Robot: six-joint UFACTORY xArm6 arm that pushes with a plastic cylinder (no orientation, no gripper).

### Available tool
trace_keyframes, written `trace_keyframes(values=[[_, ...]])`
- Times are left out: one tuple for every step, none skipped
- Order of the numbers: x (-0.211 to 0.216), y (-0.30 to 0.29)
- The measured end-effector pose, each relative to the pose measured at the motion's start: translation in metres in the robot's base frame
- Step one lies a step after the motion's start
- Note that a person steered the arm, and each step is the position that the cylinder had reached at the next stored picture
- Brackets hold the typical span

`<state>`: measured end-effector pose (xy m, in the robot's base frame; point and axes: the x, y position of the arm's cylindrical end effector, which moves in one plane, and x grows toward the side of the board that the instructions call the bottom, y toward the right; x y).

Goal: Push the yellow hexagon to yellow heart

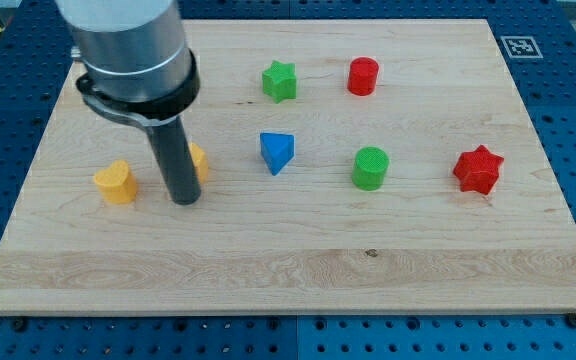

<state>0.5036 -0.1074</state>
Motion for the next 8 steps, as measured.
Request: trace_keyframes(values=[[0.0,0.024],[-0.001,0.038],[-0.012,0.04],[-0.022,0.025],[-0.028,0.012],[-0.024,-0.001],[-0.019,-0.017],[-0.014,-0.033]])
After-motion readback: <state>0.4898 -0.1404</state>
